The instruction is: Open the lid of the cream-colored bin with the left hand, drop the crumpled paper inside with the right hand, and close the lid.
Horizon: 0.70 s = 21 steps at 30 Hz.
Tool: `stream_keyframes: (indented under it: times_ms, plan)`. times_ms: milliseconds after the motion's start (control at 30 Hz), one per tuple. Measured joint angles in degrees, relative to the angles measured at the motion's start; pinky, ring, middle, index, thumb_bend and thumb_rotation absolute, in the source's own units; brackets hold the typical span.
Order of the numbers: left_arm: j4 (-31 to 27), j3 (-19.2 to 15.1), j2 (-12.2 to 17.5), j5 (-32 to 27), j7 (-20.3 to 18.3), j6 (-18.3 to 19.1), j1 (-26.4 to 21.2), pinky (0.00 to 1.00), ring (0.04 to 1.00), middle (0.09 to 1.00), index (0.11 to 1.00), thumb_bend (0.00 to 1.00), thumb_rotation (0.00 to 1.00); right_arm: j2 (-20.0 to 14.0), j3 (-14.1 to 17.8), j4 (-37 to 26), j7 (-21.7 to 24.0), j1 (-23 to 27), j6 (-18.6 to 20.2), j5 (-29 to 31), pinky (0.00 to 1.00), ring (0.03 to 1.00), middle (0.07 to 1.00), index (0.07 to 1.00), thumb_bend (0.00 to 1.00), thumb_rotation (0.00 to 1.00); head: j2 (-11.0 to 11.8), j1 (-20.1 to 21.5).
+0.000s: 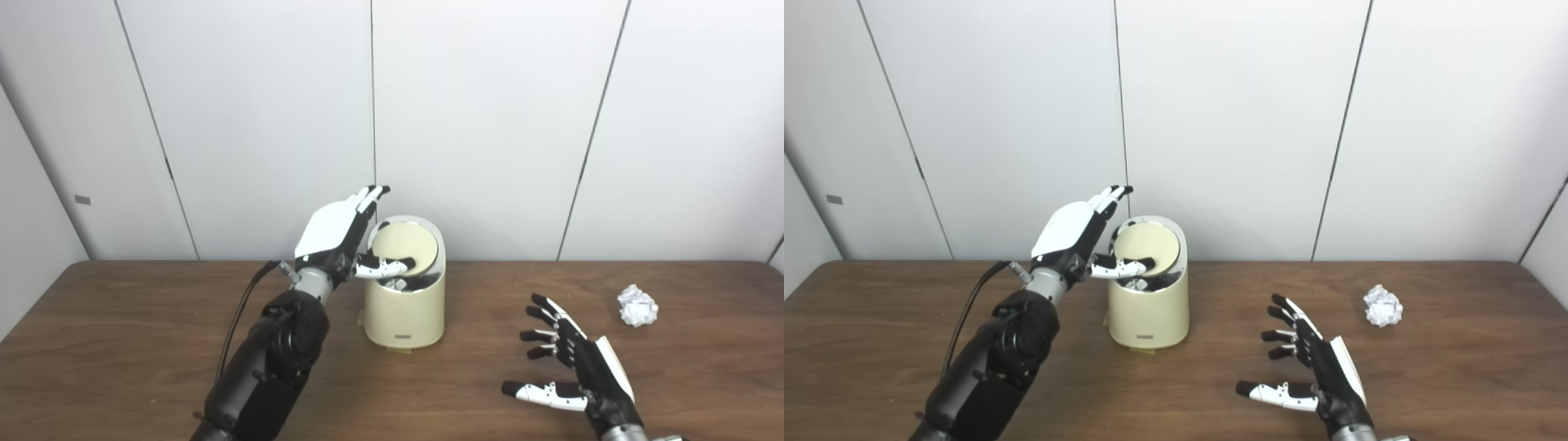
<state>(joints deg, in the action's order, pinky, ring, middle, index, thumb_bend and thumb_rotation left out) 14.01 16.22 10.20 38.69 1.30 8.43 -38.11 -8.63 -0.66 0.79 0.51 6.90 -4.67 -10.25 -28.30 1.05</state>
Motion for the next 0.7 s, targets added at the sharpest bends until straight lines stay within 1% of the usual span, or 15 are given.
stream_keyframes:
  times_ms: [67,167,233,333,367,433,500,533,600,667,700]
  plan:
    - [0.2,-1.0,-0.5,-0.4,2.4,-1.3,0.1,0.78,0.963,0.996,1.0,0.82,0.24,0.0,0.0,0.0,0.0,0.0,0.0,0.0,0.59,0.712,0.85,0.885,0.76,0.13,0.0,0.0]
    - [0.5,-2.4,-0.9,-1.3,4.9,-3.4,0.1,0.77,0.965,1.0,1.0,0.8,0.26,0.0,0.0,0.0,0.0,0.0,0.0,-0.1,0.59,0.716,0.856,0.888,0.75,0.14,-0.1,0.1]
    - [0.4,-3.5,-1.2,-2.2,6.2,-4.1,0.2,0.8,0.976,1.0,1.0,0.79,0.25,0.0,0.0,-0.1,0.0,0.0,0.0,-0.1,0.59,0.714,0.856,0.887,0.75,0.14,-0.1,0.1]
    - [-0.3,-6.7,-1.9,-5.2,8.0,-5.5,1.2,0.88,0.997,1.0,1.0,0.79,0.25,0.0,0.0,-0.1,0.0,0.0,0.0,0.0,0.59,0.712,0.86,0.886,0.75,0.13,-0.2,0.1]
    - [-1.2,-8.0,-2.2,-7.2,7.9,-5.6,1.9,0.89,0.999,1.0,1.0,0.79,0.26,0.0,0.0,-0.1,0.0,0.0,0.0,0.0,0.59,0.713,0.861,0.886,0.75,0.13,-0.3,0.1]
    - [-3.7,-11.0,-2.9,-11.6,7.4,-5.6,3.8,0.91,1.0,1.0,1.0,0.79,0.3,0.0,0.1,-0.1,0.0,0.0,0.0,0.0,0.59,0.711,0.86,0.885,0.75,0.12,-0.3,0.1]
    - [-5.3,-12.5,-3.0,-15.2,6.4,-5.6,5.4,0.94,0.998,1.0,1.0,0.79,0.33,0.0,0.2,-0.1,0.0,-0.1,0.0,0.0,0.59,0.707,0.859,0.884,0.75,0.12,-0.4,0.1]
    - [-6.2,-13.3,-3.0,-16.9,5.6,-5.5,6.3,0.97,0.997,1.0,1.0,0.79,0.32,0.0,0.2,-0.1,0.0,-0.1,0.0,0.0,0.59,0.708,0.86,0.884,0.75,0.12,-0.4,0.1]
    - [-8.6,-14.9,-3.0,-20.7,4.4,-5.3,8.3,0.93,0.983,1.0,1.0,0.77,0.29,0.0,0.2,-0.1,0.0,-0.1,0.0,0.1,0.6,0.716,0.861,0.886,0.75,0.13,-0.4,0.0]
    - [-10.6,-16.3,-3.3,-24.4,3.1,-5.2,10.6,0.85,0.962,0.993,1.0,0.75,0.29,0.0,0.2,-0.2,0.0,-0.1,0.0,0.1,0.6,0.716,0.861,0.888,0.75,0.14,-0.4,-0.1]
    - [-11.0,-16.6,-3.5,-25.9,2.5,-5.2,11.7,0.85,0.959,0.991,1.0,0.76,0.3,0.0,0.3,-0.2,0.0,-0.1,0.0,0.1,0.6,0.716,0.861,0.888,0.75,0.14,-0.4,-0.1]
